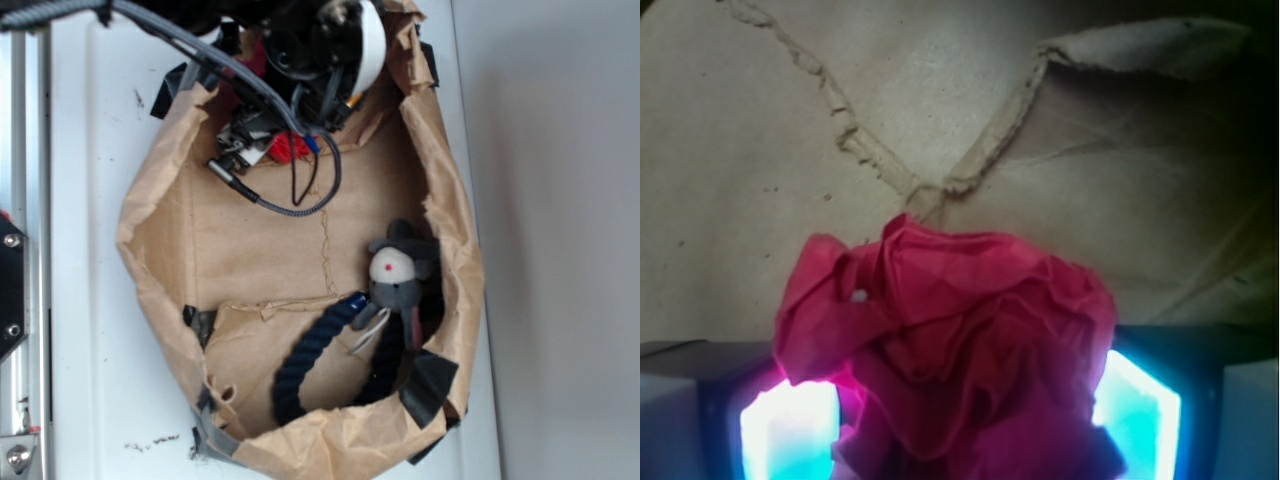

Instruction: Grab the red paper.

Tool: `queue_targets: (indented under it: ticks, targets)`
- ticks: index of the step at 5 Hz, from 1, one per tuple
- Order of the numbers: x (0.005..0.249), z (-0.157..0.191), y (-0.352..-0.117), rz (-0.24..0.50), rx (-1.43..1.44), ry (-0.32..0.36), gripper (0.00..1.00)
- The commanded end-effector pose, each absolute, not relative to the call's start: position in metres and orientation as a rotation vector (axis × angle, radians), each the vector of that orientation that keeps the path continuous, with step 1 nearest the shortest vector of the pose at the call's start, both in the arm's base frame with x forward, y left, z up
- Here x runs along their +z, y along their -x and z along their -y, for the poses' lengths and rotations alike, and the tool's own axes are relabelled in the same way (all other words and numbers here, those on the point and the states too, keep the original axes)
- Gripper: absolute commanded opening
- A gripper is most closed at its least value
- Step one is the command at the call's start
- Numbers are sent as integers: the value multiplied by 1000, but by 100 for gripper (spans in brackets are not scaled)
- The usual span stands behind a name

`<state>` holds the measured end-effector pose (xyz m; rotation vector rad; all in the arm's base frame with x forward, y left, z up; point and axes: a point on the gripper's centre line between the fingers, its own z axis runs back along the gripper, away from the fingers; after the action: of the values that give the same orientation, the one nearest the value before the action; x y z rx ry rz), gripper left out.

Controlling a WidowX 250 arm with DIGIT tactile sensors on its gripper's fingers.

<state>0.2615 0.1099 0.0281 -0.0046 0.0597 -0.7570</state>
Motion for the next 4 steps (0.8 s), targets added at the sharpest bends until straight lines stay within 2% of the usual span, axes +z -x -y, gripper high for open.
queue_targets:
  ticks: [1, 2, 3, 4]
  targets:
    - [37, -105, -270, -3, -744, -35, 0]
    - [38, -105, -270, 3, -742, -35, 0]
    - [58, -102, -269, 56, -728, -3, 0]
    - [109, -69, -263, 178, -695, 31, 0]
